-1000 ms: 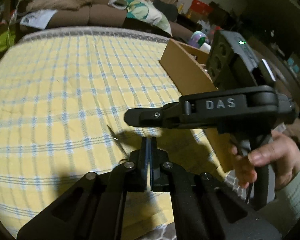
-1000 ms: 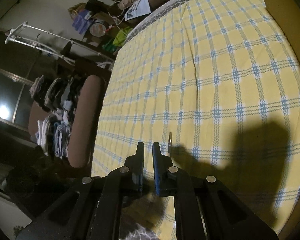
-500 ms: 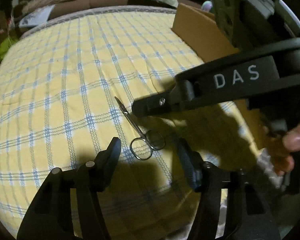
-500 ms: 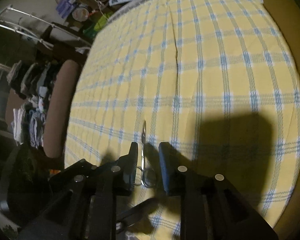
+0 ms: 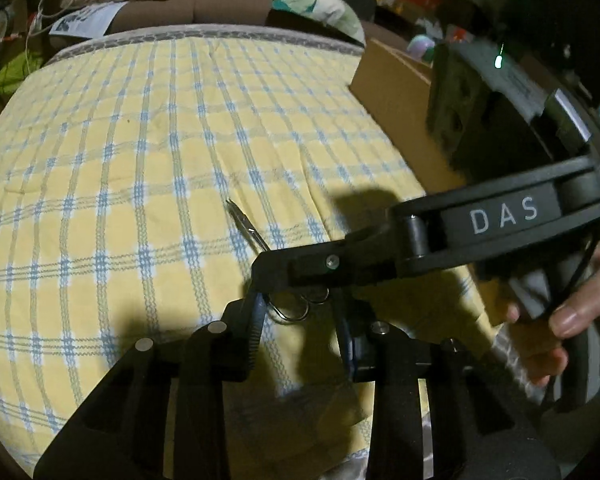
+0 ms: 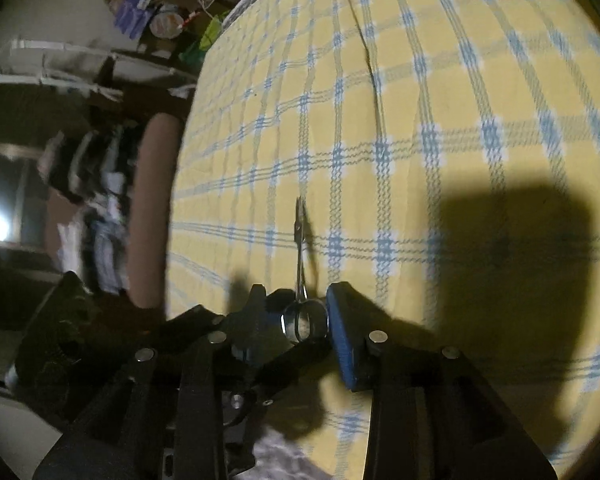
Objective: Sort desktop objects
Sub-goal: 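Lift the scissors off the bedspread with the right tool, then lower the scissors into the wooden box and open the right tool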
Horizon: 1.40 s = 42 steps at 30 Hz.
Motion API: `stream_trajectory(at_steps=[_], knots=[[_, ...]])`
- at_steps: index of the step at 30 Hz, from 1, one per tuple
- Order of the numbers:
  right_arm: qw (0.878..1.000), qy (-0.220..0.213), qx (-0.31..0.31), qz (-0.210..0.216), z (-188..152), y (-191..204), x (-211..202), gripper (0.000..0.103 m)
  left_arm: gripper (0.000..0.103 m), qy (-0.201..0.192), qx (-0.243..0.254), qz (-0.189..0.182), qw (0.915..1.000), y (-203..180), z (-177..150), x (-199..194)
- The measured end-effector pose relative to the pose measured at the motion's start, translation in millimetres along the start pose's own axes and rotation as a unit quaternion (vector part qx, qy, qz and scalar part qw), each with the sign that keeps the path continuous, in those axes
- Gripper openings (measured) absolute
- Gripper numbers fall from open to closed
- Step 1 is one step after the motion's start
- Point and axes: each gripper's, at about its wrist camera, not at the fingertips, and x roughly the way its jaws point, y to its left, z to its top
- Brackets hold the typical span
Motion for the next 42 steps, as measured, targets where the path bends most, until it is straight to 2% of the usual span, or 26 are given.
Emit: stream_trajectory(at_steps=[1,4,6,12,16,20,24,29,35,38,39,40,42], knots=[[1.0,-0.002,0.01,0.014,0.1,-3.4,-0.7,0.033,0.03,-0.001,-0.001,-0.001,1.0,0.2,0.7,-0.2],[1.0,-0.009,0.005,0.017,1.4,-2.4,-5.9,0.033,0.03,-0.007,-0.008,-0.005,0.9999,0.8,4.0,-2.5],[1.0,-0.017,0.003,0.026,2.1,0.6,-10.4,0.031,0.03,-0.019,-0.004,-0.003,0.9998,-1.0,8.6,-10.7],[0.996,-0.061,-0.019,0.058,4.4,22.7,-46.9,0.025,0.03,-0.062,0.005,-0.028,0.9977,-9.5,32.0,-42.5],[0.993,-0.09,-0.045,0.064,2.6,41.4,-80.1,0.025,0.03,-0.091,0.023,-0.049,0.9944,-32.8,49.5,-60.1],[0.988,-0.133,-0.057,0.058,-1.5,46.9,-127.2,0.025,0.03,-0.104,0.059,-0.07,0.9904,-74.2,74.5,-58.9],[0.982,-0.181,-0.045,0.043,-12.6,24.8,-181.9,0.025,0.03,-0.097,0.093,-0.097,0.9862,-130.4,101.5,-37.5],[0.973,-0.228,-0.013,-0.022,-29.9,-23.7,-243.7,0.025,0.03,-0.068,0.14,-0.115,0.9811,-206.0,113.5,3.2],[0.966,-0.248,0.024,-0.068,-48.8,-73.3,-277.3,0.025,0.03,-0.032,0.174,-0.106,0.9786,-261.5,105.4,50.1],[0.965,-0.249,0.034,-0.075,-52.9,-95.5,-291.5,0.025,0.031,-0.024,0.184,-0.082,0.9792,-271.7,99.4,61.0],[0.965,-0.25,0.034,-0.076,-54.1,-99.5,-295.5,0.025,0.035,-0.02,0.183,-0.071,0.9804,-271.4,98.4,64.6],[0.964,-0.253,0.034,-0.08,-54.9,-101.1,-298.0,0.025,0.047,-0.016,0.179,-0.069,0.9813,-267.5,98.3,66.5],[0.962,-0.256,0.031,-0.085,-55.6,-96.3,-298.4,0.025,0.061,-0.015,0.167,-0.069,0.9835,-263.2,95.2,63.6]])
